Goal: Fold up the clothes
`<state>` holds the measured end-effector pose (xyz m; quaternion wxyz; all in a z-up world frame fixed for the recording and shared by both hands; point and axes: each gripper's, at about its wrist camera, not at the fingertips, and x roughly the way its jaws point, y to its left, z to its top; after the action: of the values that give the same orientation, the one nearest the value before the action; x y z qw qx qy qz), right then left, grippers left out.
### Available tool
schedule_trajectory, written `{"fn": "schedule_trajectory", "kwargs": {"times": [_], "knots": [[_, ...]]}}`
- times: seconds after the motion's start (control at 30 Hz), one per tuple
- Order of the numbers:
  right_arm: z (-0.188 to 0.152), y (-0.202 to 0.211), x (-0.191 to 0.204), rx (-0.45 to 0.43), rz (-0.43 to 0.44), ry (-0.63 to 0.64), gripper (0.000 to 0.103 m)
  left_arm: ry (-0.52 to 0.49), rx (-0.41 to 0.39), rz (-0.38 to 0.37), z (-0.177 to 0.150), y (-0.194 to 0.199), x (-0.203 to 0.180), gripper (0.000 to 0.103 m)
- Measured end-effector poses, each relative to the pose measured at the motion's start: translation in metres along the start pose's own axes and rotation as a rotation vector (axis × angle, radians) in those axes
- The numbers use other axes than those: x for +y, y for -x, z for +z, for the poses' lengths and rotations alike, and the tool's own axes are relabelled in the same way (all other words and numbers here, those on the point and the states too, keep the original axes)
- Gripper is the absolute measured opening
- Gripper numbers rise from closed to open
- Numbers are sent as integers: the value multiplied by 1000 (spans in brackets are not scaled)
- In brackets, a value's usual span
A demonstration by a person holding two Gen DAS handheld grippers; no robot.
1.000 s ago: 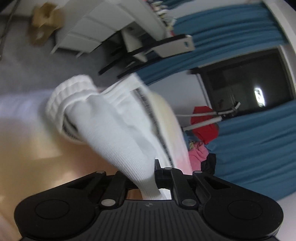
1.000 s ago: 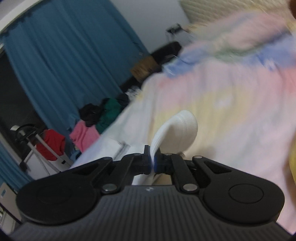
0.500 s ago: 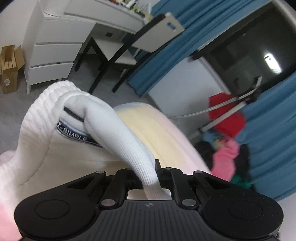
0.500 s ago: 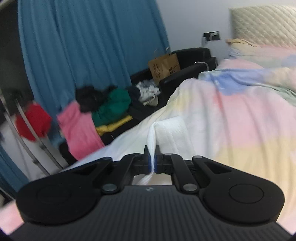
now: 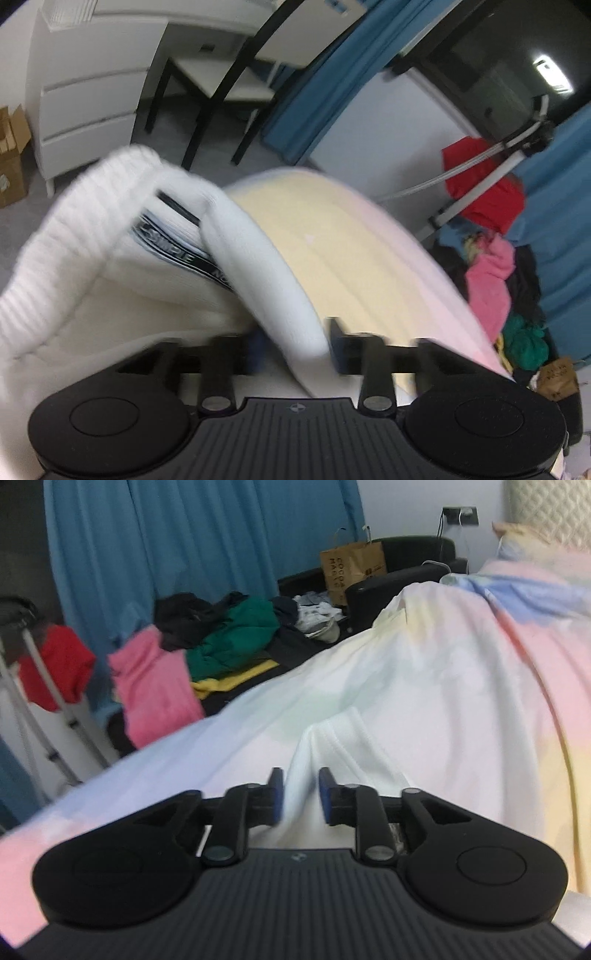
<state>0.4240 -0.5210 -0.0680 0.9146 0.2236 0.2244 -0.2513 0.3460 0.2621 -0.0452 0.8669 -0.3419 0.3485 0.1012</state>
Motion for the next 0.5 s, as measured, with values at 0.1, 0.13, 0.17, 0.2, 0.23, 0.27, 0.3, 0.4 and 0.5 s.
{"fn": "schedule_trajectory", "kwargs": {"times": [0.1,0.13,0.17,0.2,0.23,0.27,0.3,0.4,0.5], "knots": [[-4,42,-18,-35,56,-77,69,-8,-45,-66,-12,39,5,65],[-6,57,-25,-41,83,-103,70,4,-52,-76,-21,53,9,67],[-10,72,-33,-39,112,-131,70,15,-59,-85,-30,66,13,72],[-14,86,-41,-27,143,-163,70,27,-66,-95,-39,80,17,75],[-20,100,-50,-12,175,-196,70,42,-68,-105,-48,93,22,76],[-28,113,-58,12,211,-232,70,70,-55,-116,-59,104,30,77],[-37,124,-65,42,247,-264,70,97,-43,-127,-70,115,38,77],[-71,145,-84,157,331,-372,70,209,-10,-152,-95,135,73,80],[-106,156,-98,286,397,-472,70,325,45,-147,-113,136,99,79]]}}
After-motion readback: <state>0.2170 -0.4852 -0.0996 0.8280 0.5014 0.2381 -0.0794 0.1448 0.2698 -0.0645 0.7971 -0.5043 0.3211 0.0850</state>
